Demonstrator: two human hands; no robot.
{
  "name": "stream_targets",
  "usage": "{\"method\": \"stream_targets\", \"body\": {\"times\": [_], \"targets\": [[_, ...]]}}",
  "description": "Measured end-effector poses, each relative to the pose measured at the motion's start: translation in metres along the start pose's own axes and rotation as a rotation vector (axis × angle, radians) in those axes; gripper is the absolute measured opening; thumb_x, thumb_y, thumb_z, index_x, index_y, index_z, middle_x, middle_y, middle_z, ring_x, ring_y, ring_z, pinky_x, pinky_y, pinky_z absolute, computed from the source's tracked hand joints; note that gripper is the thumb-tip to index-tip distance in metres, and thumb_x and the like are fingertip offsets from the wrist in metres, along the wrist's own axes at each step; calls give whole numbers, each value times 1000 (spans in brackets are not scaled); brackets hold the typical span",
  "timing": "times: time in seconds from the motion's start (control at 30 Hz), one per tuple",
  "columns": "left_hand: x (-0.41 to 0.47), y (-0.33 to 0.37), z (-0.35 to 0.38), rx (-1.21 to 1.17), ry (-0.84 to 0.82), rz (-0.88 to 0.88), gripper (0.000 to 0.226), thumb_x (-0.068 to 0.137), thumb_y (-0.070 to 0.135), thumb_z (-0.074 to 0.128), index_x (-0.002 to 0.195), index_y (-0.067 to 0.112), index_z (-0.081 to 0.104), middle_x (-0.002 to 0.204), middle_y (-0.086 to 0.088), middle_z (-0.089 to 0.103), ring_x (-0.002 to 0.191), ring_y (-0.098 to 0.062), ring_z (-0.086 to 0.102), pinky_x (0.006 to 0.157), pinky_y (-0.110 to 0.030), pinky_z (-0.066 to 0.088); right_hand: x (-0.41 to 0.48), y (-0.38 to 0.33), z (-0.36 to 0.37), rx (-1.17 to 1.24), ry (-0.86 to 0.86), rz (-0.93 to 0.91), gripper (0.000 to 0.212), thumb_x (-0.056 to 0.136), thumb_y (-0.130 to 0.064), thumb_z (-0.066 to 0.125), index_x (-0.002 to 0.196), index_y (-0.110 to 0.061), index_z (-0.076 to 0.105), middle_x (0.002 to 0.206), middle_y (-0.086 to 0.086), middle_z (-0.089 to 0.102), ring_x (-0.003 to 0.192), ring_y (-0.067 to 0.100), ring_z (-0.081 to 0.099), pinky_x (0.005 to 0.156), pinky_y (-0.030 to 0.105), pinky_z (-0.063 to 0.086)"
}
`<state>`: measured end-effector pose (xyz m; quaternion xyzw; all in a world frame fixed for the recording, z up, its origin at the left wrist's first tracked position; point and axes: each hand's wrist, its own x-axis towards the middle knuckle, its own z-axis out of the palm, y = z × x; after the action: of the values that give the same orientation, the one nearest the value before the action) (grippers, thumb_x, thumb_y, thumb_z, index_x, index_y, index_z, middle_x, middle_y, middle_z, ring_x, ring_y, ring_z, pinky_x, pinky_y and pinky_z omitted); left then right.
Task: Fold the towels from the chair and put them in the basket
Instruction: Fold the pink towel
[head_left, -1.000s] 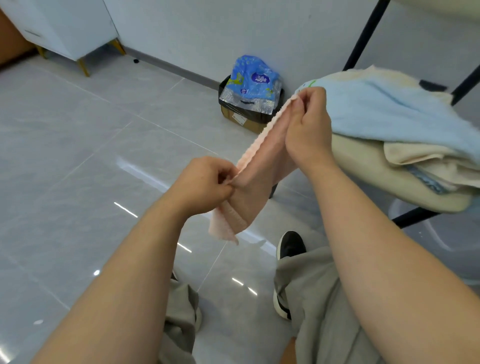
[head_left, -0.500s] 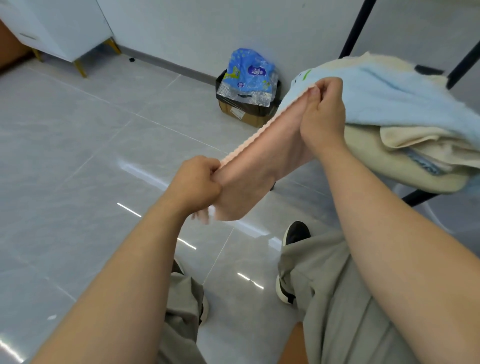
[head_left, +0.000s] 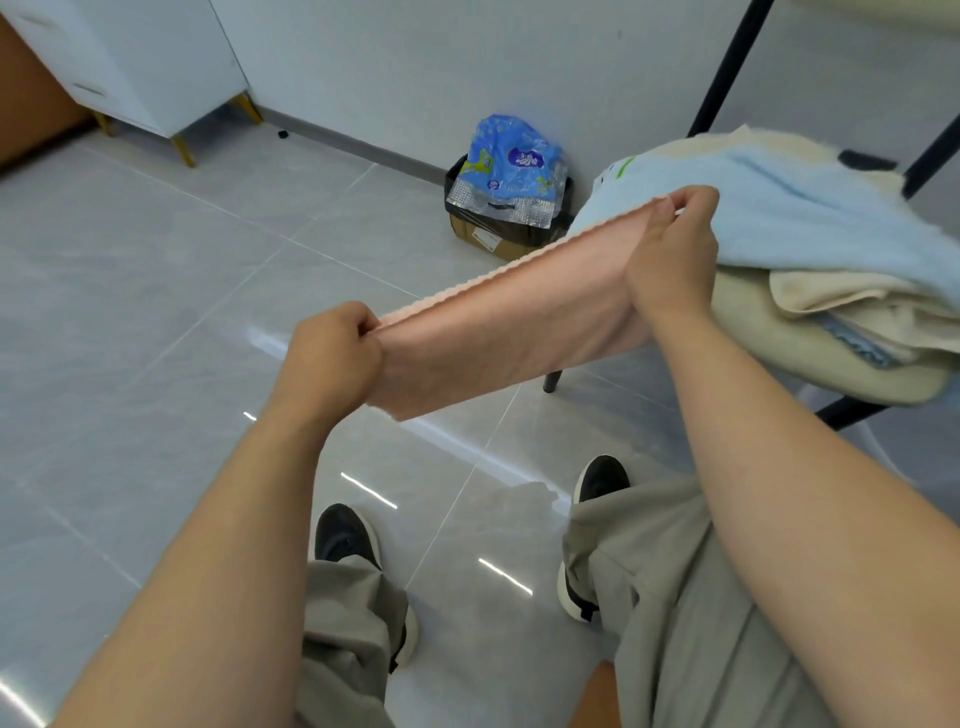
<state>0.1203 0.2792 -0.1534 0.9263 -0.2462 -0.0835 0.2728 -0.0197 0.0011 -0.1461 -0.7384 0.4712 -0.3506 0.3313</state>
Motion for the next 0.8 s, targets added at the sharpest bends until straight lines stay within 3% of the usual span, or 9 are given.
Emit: {"method": "stream_targets", "body": {"times": [0.17, 0.23, 0.3, 0.5, 0.63, 0.73, 0.8], "targets": [[5, -10, -9, -175, 111, -136, 37, 88, 2, 40, 113, 23, 57, 106, -2, 62, 85, -19, 57, 59, -26, 40, -2, -5, -2, -91, -8, -60, 28, 107, -36, 28, 121, -14, 40, 94, -1, 57, 82, 26, 48, 70, 36, 33], [7, -17, -14, -157, 174, -164, 39, 92, 5, 45, 125, 21, 59, 116, -3, 63, 97, -21, 58, 73, -25, 42, -2, -7, -5, -94, -14, -76, 28, 107, -36, 28, 121, -15, 40, 92, 1, 57, 82, 27, 48, 70, 35, 32], [11, -23, -17, -160, 236, -191, 35, 93, 7, 47, 122, 18, 64, 119, -4, 66, 105, -22, 59, 82, -25, 40, -3, -8, -6, -74, -37, -96, 27, 107, -36, 30, 120, -15, 41, 92, 2, 57, 83, 27, 48, 70, 34, 31], [13, -23, -24, -228, 337, -260, 19, 97, 19, 47, 107, 19, 63, 102, 0, 64, 92, -20, 55, 78, -31, 41, 1, -10, -3, 118, -109, -87, 24, 104, -31, 46, 119, -13, 53, 95, -4, 58, 88, 15, 51, 72, 21, 32], [18, -22, -26, -388, 335, -305, 13, 99, 24, 44, 103, 22, 57, 105, -3, 63, 89, -26, 64, 73, -37, 56, 8, -7, -3, 214, -192, -48, 20, 100, -36, 55, 113, -23, 63, 91, -9, 67, 80, 6, 58, 77, 21, 45], [17, -16, -27, -448, 348, -313, 13, 101, 21, 44, 106, 20, 55, 106, 0, 60, 75, -14, 65, 59, -21, 54, 11, -6, -1, 399, -349, 70, 15, 98, -32, 61, 105, -24, 72, 92, -9, 74, 83, 6, 64, 83, 28, 52], [18, -15, -26, -516, 300, -310, 13, 98, 22, 46, 104, 22, 57, 105, 0, 64, 68, -12, 71, 71, -32, 60, 10, -5, -1, 582, -447, 196, 13, 98, -16, 62, 104, -16, 73, 90, -2, 76, 81, 9, 67, 76, 28, 56]]}}
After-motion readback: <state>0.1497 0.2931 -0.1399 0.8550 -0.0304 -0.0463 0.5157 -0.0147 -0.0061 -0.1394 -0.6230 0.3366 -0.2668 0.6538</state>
